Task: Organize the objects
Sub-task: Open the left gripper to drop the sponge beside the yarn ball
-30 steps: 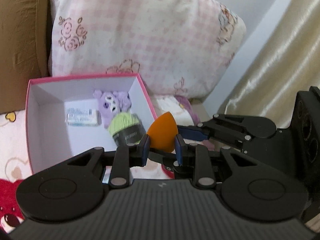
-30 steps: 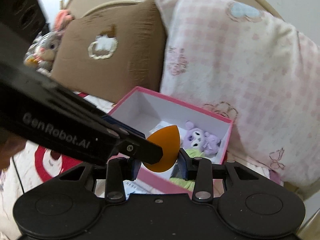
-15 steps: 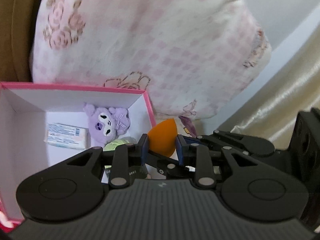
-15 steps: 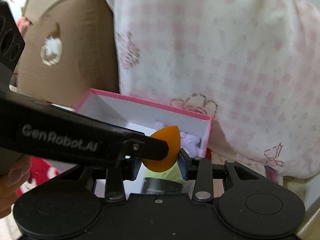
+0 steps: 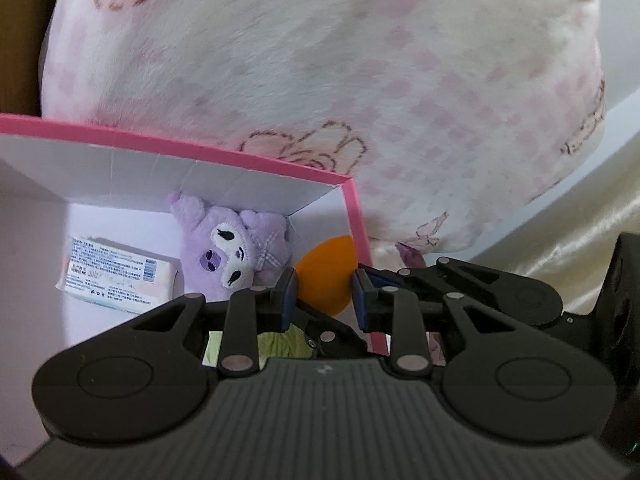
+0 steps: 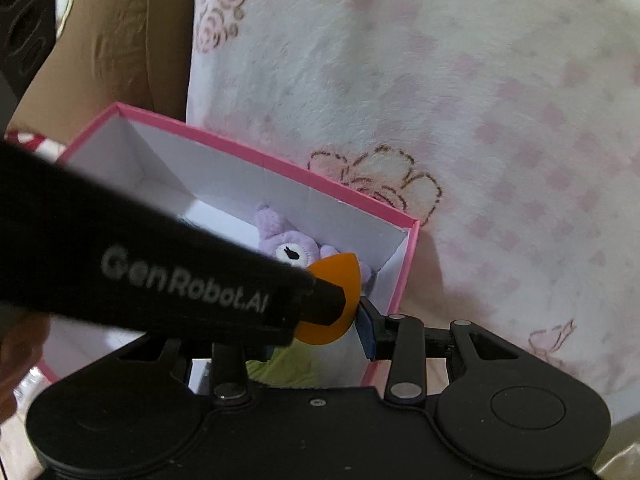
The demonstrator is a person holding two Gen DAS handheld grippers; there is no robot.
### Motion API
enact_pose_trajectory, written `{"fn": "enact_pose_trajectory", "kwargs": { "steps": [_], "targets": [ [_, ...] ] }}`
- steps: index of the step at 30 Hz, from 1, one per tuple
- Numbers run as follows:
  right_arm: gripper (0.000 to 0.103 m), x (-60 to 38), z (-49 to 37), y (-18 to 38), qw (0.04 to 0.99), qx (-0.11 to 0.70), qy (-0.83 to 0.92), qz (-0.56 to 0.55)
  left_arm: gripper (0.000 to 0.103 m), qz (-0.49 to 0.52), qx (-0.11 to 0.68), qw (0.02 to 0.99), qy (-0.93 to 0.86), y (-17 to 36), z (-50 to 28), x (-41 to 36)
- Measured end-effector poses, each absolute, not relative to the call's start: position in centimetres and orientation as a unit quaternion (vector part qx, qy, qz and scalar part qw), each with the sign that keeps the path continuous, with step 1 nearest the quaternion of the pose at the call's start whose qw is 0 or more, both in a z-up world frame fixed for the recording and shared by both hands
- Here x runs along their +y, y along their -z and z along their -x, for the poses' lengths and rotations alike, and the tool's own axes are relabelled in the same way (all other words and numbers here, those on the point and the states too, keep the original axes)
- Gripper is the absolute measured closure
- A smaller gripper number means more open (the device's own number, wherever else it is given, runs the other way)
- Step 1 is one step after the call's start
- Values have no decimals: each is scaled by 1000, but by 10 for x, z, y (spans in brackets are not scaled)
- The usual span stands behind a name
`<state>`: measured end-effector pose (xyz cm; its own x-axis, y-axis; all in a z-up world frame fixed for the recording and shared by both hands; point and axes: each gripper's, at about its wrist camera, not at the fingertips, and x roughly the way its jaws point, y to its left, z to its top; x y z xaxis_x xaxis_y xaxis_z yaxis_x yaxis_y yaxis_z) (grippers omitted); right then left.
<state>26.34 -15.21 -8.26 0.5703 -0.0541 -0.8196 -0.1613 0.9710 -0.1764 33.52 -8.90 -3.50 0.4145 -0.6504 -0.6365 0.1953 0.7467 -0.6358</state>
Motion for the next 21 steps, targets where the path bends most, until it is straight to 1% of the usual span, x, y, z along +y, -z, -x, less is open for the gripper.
{"fn": "enact_pose_trajectory", "kwargs": {
  "steps": [3,5,13,21],
  "targets": [
    [57,-148,-263,85,878,459,-31,135,76,262,474,798,264,41,-337,-83],
    [53,-148,-261,86,878,457,-32,138,76,265,476,797,263,42,-337,-82],
    [51,-155,-243,76,895,430,-25,114,75,245,477,803,261,31,-329,-81],
    [50,-158,-210,48,905,412,-42,94,74,179,466,824,269,1,-301,-72]
  ]
}}
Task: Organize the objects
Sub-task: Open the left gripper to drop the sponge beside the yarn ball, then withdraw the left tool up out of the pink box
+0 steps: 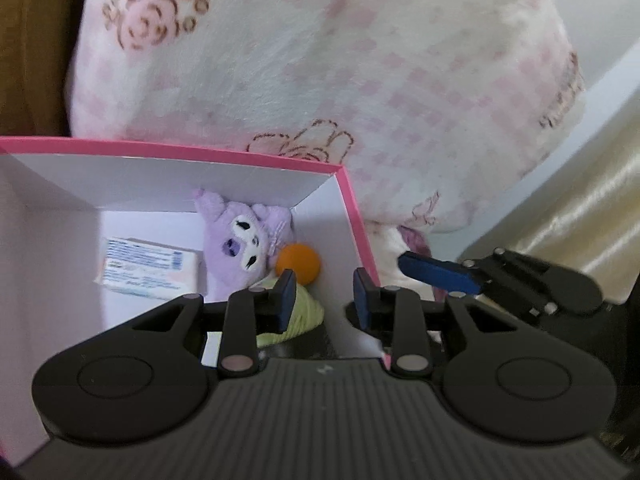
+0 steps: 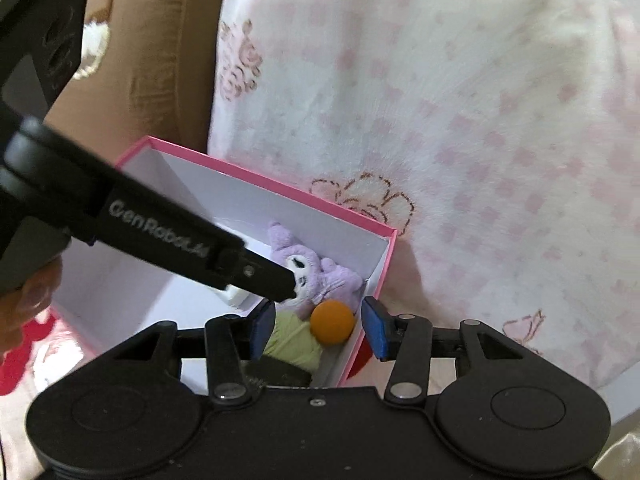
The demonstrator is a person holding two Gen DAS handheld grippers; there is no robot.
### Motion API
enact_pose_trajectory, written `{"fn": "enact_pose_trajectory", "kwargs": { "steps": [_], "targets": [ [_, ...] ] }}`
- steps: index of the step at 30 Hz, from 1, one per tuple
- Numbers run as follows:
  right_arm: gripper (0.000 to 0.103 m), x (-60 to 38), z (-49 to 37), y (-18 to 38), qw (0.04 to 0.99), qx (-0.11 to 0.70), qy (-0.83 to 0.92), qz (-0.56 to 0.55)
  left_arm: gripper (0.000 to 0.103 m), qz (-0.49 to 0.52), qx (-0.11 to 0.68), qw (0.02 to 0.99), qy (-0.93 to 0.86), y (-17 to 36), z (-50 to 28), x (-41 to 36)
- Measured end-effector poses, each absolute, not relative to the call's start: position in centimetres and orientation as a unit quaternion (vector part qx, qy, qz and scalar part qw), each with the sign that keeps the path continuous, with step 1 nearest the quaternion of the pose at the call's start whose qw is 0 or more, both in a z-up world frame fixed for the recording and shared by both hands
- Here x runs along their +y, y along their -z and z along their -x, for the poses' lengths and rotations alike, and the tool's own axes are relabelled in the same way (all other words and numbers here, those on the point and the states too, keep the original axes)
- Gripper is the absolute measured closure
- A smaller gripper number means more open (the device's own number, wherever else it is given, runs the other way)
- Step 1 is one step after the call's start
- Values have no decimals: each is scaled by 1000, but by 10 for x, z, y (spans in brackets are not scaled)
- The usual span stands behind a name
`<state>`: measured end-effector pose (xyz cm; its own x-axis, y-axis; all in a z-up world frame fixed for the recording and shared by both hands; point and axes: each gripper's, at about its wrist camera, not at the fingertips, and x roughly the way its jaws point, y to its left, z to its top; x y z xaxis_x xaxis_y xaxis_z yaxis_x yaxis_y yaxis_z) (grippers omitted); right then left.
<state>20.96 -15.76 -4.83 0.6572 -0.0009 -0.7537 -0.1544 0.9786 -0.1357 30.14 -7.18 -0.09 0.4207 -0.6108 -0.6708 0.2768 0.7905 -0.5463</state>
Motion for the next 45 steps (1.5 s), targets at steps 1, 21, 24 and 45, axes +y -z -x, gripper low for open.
{"fn": "enact_pose_trajectory", "kwargs": {
  "steps": [1,21,24,45],
  "targets": [
    [50,-158,-209,43,905,412,-48,90,74,173,467,824,270,-2,-297,-69],
    [41,-121,-97,-45,911,397,-104,33,48,14,456,849,266,-92,-175,-28],
    [39,-114,-82,-51,908,403,-113,34,43,-8,458,849,265,-100,-156,-25],
    [18,-76,-10,-35,886,430,-165,55,29,-56,503,823,258,-76,-74,4]
  ]
}}
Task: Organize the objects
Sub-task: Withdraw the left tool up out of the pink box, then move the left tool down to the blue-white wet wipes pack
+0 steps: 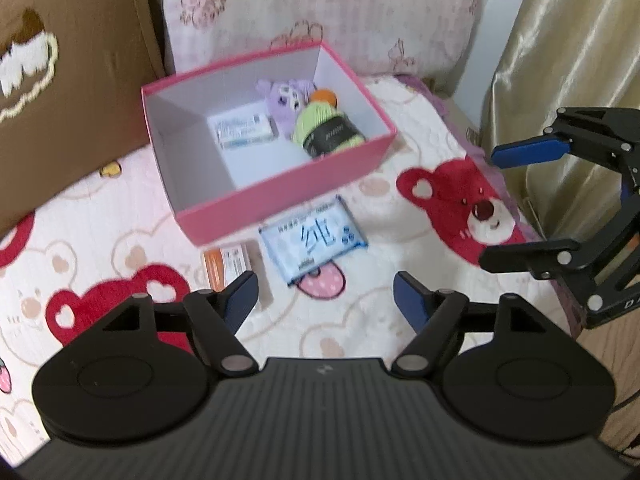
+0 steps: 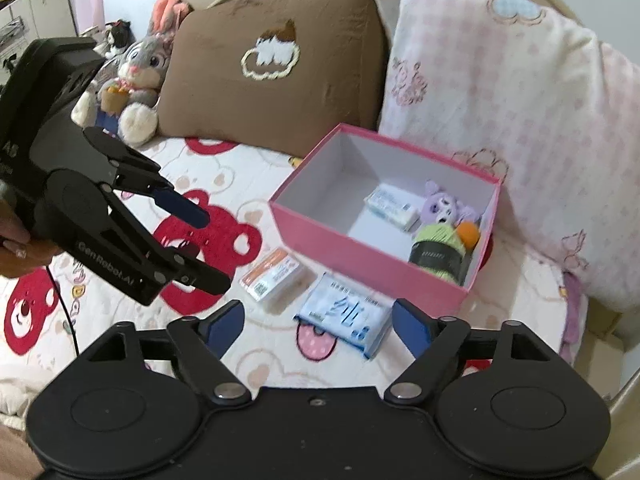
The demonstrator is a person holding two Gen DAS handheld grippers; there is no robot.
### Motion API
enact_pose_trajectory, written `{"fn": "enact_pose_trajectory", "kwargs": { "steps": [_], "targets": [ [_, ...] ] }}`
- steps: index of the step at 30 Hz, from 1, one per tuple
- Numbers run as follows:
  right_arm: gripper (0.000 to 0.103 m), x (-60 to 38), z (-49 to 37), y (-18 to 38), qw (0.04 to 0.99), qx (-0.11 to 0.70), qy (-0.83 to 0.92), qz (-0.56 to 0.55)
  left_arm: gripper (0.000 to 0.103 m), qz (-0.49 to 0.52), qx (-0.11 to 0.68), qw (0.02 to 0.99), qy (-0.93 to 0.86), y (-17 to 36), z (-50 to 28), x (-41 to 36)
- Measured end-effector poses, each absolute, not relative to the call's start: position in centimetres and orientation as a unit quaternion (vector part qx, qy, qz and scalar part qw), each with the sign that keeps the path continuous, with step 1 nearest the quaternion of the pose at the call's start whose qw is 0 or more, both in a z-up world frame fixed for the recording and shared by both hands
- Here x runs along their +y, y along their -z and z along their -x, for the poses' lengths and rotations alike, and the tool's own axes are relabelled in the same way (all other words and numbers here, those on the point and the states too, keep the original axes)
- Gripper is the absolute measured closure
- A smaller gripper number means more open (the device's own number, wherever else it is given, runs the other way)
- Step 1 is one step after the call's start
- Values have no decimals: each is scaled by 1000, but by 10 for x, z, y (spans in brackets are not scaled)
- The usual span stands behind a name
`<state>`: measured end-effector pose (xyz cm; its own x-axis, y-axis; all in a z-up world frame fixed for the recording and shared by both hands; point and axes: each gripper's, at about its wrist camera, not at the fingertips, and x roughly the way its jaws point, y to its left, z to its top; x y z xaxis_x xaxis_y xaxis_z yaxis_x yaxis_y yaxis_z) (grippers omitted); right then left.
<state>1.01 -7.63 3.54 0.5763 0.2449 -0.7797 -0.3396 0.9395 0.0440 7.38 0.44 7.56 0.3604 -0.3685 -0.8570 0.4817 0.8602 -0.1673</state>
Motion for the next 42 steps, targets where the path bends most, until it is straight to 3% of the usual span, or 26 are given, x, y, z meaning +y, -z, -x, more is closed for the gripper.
{"fn": "enact_pose_trajectory", "kwargs": {
  "steps": [14,18,24,29,38,42],
  "targets": [
    [16,-74,1,4,878,440,-180,59,28,-45,525,808,263,-40,-79,5],
    [16,-76,-1,25,880,435,-178,58,17,-32,524,812,256,-25,-82,3],
    [11,-79,-10,59,889,413,-186,70,17,-8,529,815,236,3,-84,8],
    [10,-90,-26,84,895,407,-175,41,9,10,504,838,210,18,-87,17],
    [10,-104,-41,121,900,405,-162,12,9,54,466,860,200,49,-92,18],
    [11,-110,-48,130,901,404,-161,-9,9,13,434,879,194,56,-90,6]
  ]
}}
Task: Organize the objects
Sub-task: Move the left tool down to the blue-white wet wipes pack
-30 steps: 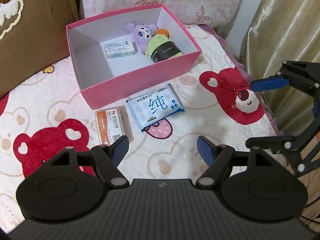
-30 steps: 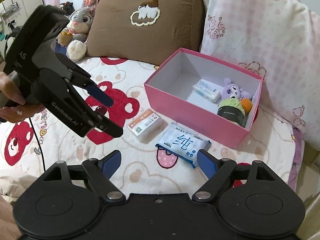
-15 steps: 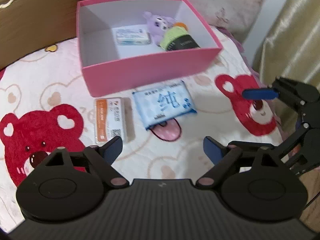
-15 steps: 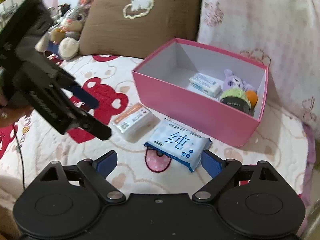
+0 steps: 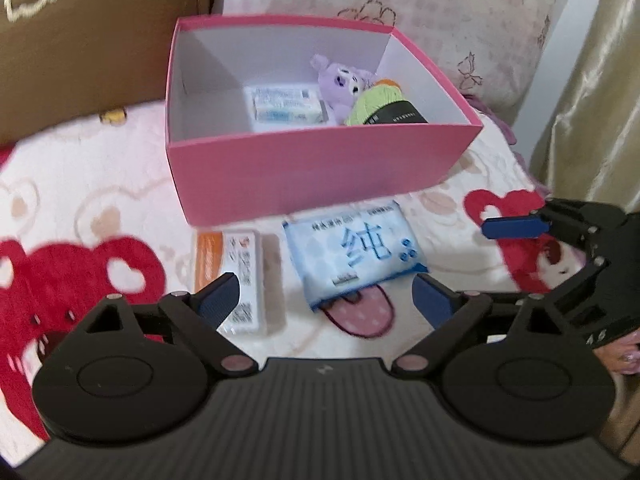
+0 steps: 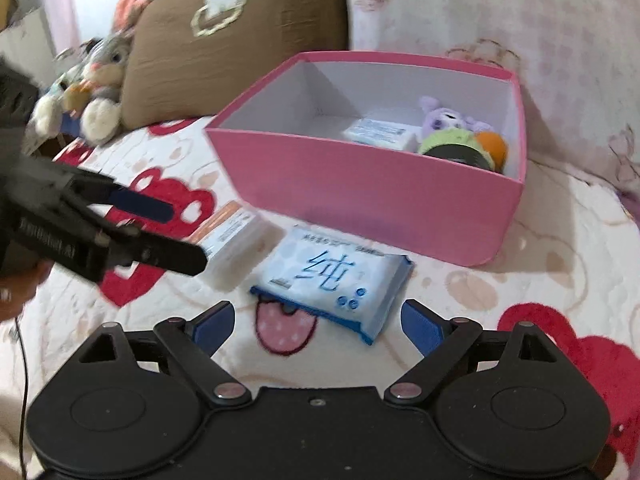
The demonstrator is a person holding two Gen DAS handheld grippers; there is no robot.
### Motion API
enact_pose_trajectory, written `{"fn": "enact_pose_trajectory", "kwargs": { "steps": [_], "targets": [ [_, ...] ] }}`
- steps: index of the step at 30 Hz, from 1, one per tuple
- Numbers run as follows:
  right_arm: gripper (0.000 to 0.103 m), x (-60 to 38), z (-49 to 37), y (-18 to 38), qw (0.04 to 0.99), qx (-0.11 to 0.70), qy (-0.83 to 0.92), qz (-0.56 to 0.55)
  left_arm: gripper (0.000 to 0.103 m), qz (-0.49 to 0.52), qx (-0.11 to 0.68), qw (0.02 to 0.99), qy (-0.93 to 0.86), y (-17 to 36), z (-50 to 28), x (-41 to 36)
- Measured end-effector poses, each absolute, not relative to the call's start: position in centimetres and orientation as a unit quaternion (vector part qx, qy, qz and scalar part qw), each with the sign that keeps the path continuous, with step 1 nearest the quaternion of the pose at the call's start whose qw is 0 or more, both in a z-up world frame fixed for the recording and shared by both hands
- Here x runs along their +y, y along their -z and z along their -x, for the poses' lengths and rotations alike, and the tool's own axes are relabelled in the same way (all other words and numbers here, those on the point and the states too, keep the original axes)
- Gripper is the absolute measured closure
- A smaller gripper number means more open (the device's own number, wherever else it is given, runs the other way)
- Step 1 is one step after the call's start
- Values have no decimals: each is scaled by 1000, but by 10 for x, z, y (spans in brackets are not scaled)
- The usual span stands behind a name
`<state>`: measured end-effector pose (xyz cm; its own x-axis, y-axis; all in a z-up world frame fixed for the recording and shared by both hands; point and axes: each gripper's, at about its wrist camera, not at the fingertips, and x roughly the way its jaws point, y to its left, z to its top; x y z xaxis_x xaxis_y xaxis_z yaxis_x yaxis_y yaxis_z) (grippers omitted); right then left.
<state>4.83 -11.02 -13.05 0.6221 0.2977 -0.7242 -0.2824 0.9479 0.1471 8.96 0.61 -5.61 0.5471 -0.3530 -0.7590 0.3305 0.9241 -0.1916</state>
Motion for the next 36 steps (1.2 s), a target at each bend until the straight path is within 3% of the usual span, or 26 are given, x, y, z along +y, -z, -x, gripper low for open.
{"fn": "enact_pose_trajectory", "kwargs": {
  "steps": [7,21,25,28,32,36],
  "targets": [
    [11,-124,-56,152,912,391,-116,-48,9,36,467,859,205,80,-101,-10],
    [13,-141,-62,188,909,382,-118,-114,10,92,452,866,194,104,-111,-21],
    [28,-134,-67,192,912,379,-127,-90,14,113,454,863,192,111,-118,-23],
    [43,-129,-71,194,910,383,-136,-78,27,129,461,858,186,118,-124,-25],
    [53,-124,-74,199,910,385,-135,-67,39,115,482,855,153,129,-133,-29],
    [58,-122,-75,204,911,386,-133,-52,38,141,488,849,147,139,-136,-28]
  ]
}}
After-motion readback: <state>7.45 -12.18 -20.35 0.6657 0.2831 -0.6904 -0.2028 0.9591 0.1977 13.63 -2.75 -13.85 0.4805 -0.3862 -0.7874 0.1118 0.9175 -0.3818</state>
